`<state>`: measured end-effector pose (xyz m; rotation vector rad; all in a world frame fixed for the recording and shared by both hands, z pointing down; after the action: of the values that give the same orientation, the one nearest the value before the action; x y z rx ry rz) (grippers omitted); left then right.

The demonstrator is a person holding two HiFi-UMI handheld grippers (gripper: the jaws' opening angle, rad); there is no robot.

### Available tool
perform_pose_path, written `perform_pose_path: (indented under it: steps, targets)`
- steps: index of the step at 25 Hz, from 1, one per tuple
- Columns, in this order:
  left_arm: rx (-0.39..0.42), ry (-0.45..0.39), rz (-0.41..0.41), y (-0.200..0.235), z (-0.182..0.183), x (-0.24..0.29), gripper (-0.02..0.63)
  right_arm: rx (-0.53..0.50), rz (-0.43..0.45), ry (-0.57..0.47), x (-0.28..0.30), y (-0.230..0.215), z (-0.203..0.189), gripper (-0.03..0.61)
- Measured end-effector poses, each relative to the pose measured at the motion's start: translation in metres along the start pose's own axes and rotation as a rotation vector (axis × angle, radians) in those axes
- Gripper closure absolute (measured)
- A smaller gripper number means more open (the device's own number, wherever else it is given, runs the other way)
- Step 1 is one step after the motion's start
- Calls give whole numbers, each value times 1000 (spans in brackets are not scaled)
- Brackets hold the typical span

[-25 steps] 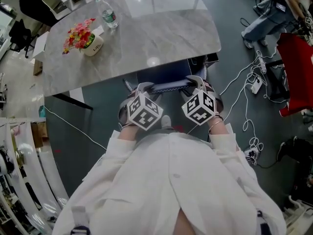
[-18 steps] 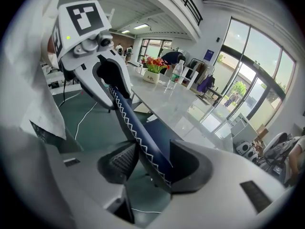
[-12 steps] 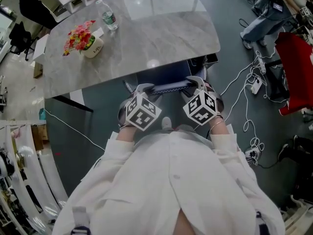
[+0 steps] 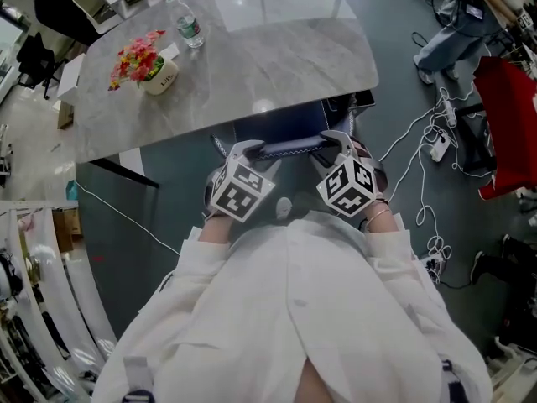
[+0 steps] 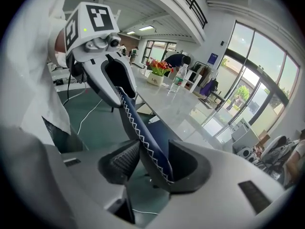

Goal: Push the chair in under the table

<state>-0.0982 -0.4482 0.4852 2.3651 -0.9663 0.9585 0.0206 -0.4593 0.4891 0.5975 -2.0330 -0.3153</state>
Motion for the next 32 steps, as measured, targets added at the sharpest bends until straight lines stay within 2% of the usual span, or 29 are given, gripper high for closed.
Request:
perform_pose_path:
  steps: [4,10,17,22,26,32]
  targets:
    - [-76,-63,-36,-4,15,-1,445,58,-7,-62,-16,-8,3,380]
    - [-60,-107,-40,-9,38,-6,446,101,10,-165,-39,-29,21,383]
    - [-101,-138,-65,-14,59,-19,456,164,100,-319,-63,-46,41,471]
    - [-116,-188,-72,-21,69,-27,516,260,76,-395,-76,-54,45,531]
    - [-129,-220,-96,-24,75,-30,576,326,77,-427,-78,-58,47,537]
    - [-107,-249,-115,-30,83,-30,600,351,88,-430,-80,-56,41,537]
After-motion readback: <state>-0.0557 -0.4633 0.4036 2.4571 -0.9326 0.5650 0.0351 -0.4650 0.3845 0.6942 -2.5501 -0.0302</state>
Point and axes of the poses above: the fingertips, and each gripper's own axes: x forward along the fingers, y to its left, z out of its top, the point moved 4 cm from there along -x, backward along the fingers, and after that the axes turned 11 degrees about -x, right-handed, at the moved point
